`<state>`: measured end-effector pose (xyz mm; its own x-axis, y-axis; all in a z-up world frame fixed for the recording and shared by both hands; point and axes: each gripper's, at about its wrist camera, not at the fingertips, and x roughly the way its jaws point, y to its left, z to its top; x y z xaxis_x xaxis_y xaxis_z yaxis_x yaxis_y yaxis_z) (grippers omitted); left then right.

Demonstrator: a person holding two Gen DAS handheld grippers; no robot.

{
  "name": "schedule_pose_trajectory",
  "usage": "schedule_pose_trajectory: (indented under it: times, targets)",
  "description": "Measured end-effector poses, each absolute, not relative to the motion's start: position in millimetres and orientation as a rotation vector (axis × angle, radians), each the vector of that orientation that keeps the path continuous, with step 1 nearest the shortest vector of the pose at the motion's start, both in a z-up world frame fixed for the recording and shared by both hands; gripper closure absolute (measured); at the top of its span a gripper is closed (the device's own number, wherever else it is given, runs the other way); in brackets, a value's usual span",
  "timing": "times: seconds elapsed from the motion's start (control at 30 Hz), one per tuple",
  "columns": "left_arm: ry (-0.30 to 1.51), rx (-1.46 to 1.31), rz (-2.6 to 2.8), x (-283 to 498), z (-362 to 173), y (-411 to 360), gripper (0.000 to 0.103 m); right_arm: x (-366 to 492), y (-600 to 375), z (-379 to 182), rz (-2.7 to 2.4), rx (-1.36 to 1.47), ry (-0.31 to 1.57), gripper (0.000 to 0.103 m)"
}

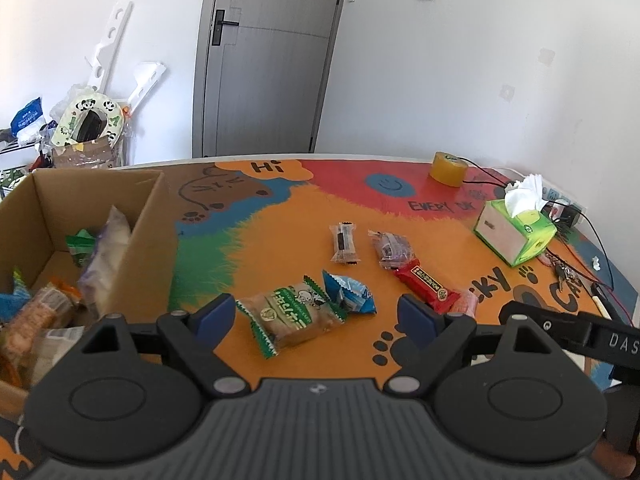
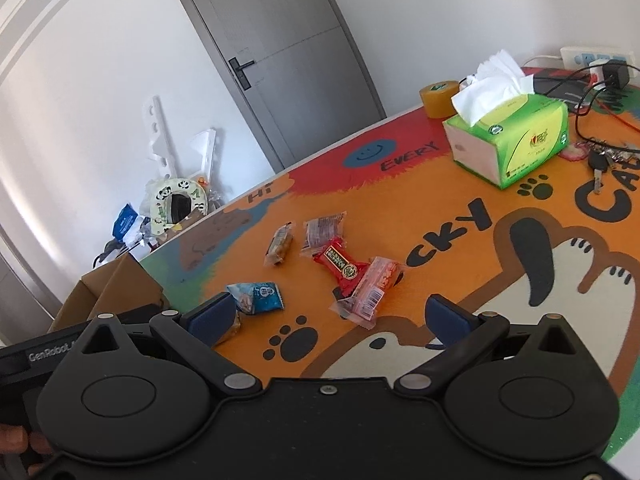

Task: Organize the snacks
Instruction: 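Grasp the green-labelled bread pack with the left gripper while the right grasps the sausage pack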

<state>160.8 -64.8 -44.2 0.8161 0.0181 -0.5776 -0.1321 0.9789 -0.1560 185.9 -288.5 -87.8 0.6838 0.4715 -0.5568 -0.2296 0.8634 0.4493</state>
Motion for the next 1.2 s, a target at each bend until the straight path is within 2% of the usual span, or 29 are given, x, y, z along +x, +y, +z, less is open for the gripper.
schedule_pose_trajectory:
  times: [0.13,0.37,0.43,1.03,1.13,1.2]
  targets:
    - [0.63,-0.201,0.099,172.9,-51.7,-63.2,0.016,197.2,-286.8,-93.5,0.411,0.351,0.731,0.006]
    - [0.663,-0.199,0.124,194.5,-65.8,-61.0,0.017,219.3,-284.0,-105.6,0.408,0.365,0.765,0.026]
    - [0.675,-0.193,0.129,199.2,-70.2,-60.8,0.017,223.6,-281.1,-110.9,0.407,0.367,0.78,0.029]
    - [0.729,-0.188,0.207,237.2,-102.0,-53.5,0.017,249.9,-258.5,-127.2,0.384,0.288,0.808,0.031]
    - [0.726,-0.18,0.212,239.7,-105.4,-55.2,0.017,251.0,-255.1,-126.9,0.38,0.272,0.803,0.035]
    - [0.722,-0.161,0.209,239.7,-106.6,-57.6,0.018,251.3,-254.0,-127.2,0.377,0.259,0.8,0.044]
